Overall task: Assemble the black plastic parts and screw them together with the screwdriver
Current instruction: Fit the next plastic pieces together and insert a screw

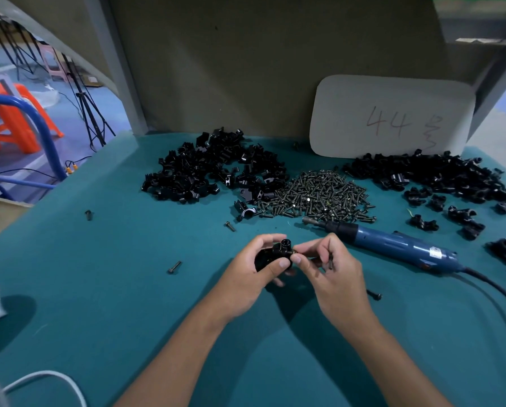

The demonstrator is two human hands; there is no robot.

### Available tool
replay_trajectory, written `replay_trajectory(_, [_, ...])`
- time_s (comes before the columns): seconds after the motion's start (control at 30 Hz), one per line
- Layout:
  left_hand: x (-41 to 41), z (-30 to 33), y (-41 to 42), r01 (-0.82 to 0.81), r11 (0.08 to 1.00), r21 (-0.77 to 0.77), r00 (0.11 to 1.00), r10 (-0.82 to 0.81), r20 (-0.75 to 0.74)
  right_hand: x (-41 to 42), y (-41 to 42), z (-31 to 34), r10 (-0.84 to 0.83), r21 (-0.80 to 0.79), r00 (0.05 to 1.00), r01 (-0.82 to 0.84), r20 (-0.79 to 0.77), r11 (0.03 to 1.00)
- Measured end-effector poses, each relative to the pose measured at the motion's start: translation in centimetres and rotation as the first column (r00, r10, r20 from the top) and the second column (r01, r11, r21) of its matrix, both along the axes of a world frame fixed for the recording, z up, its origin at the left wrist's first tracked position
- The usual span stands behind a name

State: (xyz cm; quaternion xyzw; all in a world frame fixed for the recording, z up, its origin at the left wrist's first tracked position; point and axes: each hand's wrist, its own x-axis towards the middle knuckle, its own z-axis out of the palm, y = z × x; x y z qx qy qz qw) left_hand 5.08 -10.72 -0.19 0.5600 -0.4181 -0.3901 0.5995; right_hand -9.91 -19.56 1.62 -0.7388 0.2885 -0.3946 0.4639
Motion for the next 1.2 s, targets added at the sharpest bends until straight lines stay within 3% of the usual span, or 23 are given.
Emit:
replay_trajectory(0.47, [0.3, -0.3, 0.0, 0.047, 0.999, 0.009, 0.995, -0.047, 0.082, -0.4, -0.7, -0.6, -0.037, -0.281, 0.999, 0.030, -0.019, 0.959])
replay_trajectory(0.77, [0.5, -0.8, 0.0, 0.077, 0.997, 0.031, 0.990, -0.080, 0.114, 0.3, -0.6, -1.0, -0.031, -0.082, 0.997, 0.026, -0.065, 0.996])
replay_trajectory(0.93, [0.3, -0.9, -0.1, 0.076, 0.997, 0.018, 0.992, -0.078, 0.103, 0.2, -0.7, -0.8, -0.039, -0.155, 0.986, 0.014, -0.162, 0.988])
replay_trajectory(1.1, [0.4, -0.8, -0.2, 0.055, 0.998, 0.031, 0.994, -0.058, 0.095, -0.4, -1.0, -0.5, 0.062, -0.014, 0.990, -0.064, -0.129, 0.998])
replay_trajectory(1.2, [0.6, -0.8, -0.1, 0.054, 0.997, 0.059, 0.992, -0.060, 0.114, -0.6, -1.2, -0.4, 0.079, -0.008, 0.989, -0.081, -0.128, 0.997])
